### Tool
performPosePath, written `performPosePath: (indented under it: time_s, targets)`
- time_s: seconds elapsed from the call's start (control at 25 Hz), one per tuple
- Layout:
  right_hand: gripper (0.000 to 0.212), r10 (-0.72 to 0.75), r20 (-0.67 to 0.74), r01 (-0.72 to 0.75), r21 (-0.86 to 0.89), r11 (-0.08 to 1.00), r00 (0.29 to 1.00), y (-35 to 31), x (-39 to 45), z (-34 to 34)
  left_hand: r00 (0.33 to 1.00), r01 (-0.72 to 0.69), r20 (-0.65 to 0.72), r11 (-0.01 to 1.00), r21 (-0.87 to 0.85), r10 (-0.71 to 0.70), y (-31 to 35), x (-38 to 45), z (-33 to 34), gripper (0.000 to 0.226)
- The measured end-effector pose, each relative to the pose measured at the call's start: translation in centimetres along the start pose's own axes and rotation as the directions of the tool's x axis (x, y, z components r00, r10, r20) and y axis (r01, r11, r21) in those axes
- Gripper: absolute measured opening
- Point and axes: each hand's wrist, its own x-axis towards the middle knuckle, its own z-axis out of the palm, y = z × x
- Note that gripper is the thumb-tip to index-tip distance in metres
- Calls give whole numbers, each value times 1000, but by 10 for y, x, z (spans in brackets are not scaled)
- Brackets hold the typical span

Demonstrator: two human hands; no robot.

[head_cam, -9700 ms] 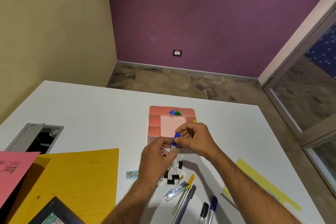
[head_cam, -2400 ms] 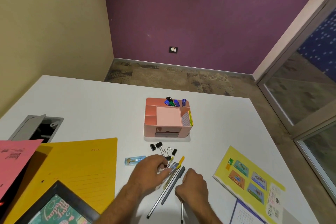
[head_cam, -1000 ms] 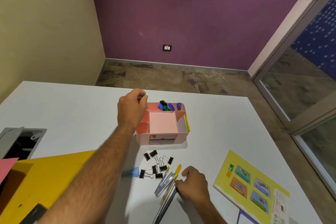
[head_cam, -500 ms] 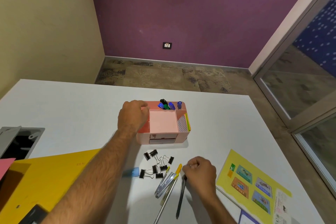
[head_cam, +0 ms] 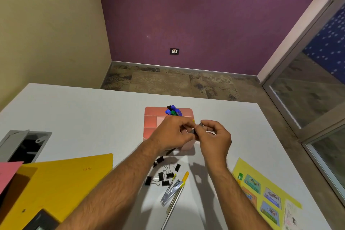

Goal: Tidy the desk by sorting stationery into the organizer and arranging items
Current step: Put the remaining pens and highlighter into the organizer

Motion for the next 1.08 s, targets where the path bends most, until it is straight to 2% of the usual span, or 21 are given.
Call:
performPosePath:
  time_s: [0.08,0.2,0.24,0.32,0.44,0.56,0.76,0.88,1.0,1.08]
  targets:
    - [17,-12,30,11,26,1000,999,4,0,0,1000,1,15,1000,3,-1,-1,0,-1,29]
    - [9,85,105,-97,117,988,991,24,-3,-3,999,34,-24,998,51,-33,-2,-2,-12,41]
    - [8,132,96,-139,67,988,987,35,-6,-5,997,54,-63,997,50,-51,-2,0,-18,45]
    - [8,212,101,-194,-166,967,972,63,-13,-10,978,90,-193,995,34,-82,-2,5,-32,49]
    - [20,290,224,-121,-560,820,931,100,-27,-17,877,132,-472,990,51,-93,-9,18,-53,39]
    - [30,313,285,-44,-673,739,906,114,-35,-19,775,222,-617,973,67,-134,-17,23,-65,34]
    - [30,377,266,-58,-745,664,887,114,-32,-12,730,384,-633,921,70,-256,-37,15,-64,34]
    - [23,408,274,-52,-774,631,871,114,-31,-9,724,489,-601,866,101,-339,-53,9,-59,33]
    - [17,407,268,-69,-759,647,873,117,-32,-9,738,566,-544,805,179,-398,-59,6,-58,32]
    - [16,379,231,-97,-731,676,896,119,-33,-9,776,570,-487,776,270,-401,-61,4,-59,28]
